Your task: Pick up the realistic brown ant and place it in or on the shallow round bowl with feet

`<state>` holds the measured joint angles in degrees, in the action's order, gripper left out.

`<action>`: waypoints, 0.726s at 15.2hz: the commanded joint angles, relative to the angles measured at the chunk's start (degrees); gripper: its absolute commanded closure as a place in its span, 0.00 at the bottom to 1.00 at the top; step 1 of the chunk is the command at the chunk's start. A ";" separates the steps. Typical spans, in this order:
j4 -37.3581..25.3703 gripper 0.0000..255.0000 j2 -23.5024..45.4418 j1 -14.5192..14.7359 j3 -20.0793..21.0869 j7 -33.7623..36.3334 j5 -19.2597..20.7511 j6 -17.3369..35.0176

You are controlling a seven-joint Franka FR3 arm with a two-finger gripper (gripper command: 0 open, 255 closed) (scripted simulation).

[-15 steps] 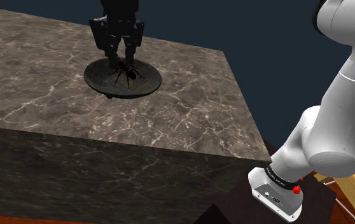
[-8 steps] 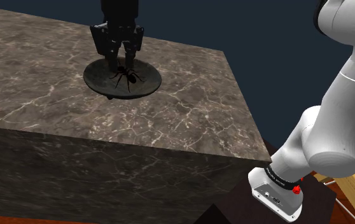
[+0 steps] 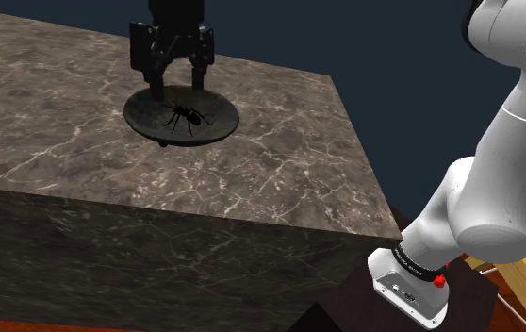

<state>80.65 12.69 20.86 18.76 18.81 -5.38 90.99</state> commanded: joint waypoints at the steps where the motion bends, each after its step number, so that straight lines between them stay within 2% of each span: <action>1: -4.09 0.00 0.75 0.01 -0.05 0.23 0.23 -3.39; 3: -9.90 0.00 2.43 0.24 -0.06 0.65 0.72 -7.56; 11: -9.90 0.00 2.44 0.24 -0.06 0.65 0.72 -7.56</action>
